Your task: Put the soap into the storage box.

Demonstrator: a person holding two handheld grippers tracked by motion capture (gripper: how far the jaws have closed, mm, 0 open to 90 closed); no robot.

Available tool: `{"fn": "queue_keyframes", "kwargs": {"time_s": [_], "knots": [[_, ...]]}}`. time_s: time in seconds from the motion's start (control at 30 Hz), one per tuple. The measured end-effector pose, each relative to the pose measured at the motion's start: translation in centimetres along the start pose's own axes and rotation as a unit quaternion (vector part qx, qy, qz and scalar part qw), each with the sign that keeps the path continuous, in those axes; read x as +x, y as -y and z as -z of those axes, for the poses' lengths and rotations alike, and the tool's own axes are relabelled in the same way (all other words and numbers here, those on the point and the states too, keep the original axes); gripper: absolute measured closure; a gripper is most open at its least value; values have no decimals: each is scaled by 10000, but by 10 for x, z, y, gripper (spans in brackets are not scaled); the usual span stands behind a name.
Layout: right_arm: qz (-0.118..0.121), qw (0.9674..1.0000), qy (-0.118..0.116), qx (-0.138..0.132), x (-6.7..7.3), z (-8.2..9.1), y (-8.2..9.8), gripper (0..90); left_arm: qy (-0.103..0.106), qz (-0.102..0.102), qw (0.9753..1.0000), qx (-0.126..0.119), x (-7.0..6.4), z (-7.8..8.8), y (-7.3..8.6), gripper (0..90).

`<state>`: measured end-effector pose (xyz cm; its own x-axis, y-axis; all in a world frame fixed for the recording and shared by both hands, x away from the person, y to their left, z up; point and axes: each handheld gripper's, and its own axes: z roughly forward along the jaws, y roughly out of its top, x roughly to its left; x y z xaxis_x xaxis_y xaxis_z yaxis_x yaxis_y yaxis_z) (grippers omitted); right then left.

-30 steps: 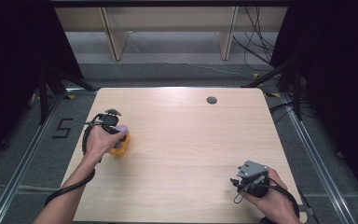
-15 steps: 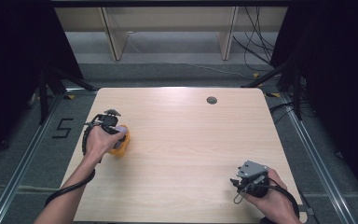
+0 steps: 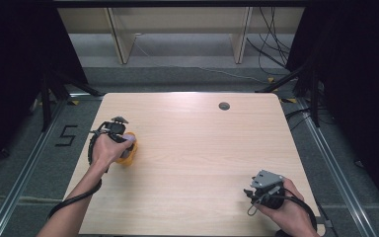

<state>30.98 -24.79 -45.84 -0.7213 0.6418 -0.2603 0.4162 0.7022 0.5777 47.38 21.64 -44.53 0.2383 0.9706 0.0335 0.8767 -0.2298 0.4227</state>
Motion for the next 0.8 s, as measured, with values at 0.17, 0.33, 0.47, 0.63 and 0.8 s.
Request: {"fn": "queue_keyframes", "kwargs": {"time_s": [0.17,0.33,0.47,0.63,0.8], "knots": [[59,10000,14,-14,0,0,0,496,14,-7,10000,35,1,-3,1,480],[11,10000,10,-1,0,0,0,496,16,2,10000,26,1,-4,2,480],[9,10000,8,0,0,0,0,496,-16,-3,10000,35,1,-4,1,480],[-55,10000,23,12,3,0,0,495,5,-26,10000,39,1,-5,1,479],[-57,10000,18,15,3,0,0,495,1,-44,10000,61,2,-6,2,477]]}}
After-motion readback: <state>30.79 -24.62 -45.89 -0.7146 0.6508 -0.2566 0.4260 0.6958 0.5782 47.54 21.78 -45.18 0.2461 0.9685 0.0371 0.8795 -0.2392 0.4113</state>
